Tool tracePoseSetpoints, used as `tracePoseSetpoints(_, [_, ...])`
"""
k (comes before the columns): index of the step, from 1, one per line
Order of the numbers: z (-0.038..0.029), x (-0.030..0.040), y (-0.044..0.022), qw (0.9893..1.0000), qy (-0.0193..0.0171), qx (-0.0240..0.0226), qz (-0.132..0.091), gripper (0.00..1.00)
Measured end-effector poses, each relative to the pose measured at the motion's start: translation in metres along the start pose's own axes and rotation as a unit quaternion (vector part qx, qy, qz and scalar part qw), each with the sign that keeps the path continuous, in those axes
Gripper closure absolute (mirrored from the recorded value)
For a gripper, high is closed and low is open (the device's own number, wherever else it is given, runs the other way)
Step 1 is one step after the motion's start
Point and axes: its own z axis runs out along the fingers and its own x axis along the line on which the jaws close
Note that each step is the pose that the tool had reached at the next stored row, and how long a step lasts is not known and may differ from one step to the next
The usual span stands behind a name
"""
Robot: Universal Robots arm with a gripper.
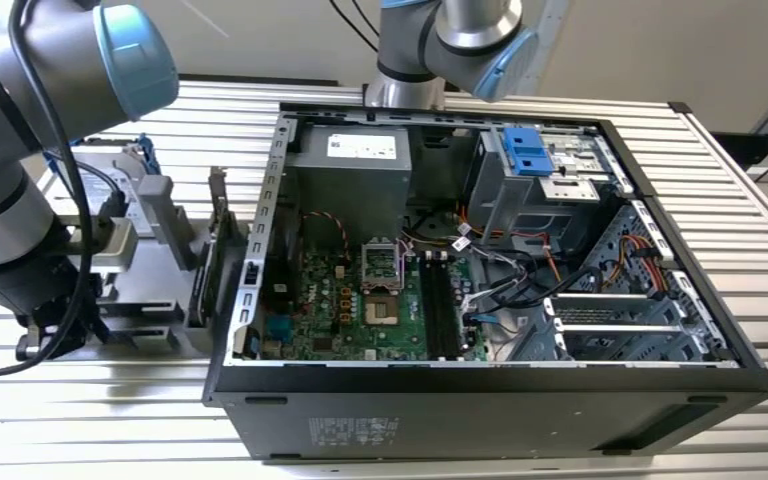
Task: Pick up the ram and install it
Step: 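Pick up the ram and move it above insertion slot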
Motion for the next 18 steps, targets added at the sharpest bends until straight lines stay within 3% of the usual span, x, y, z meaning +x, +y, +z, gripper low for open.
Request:
tracePoseSetpoints(4, [-0.0017, 0.0001, 0.0000, 1.0000, 0.0001, -0.0001, 0.000, 1.00])
tracePoseSetpoints(18, [-0.0191, 0.0004, -0.0004, 1.0000, 0.0000, 0.0000, 0.000, 1.00])
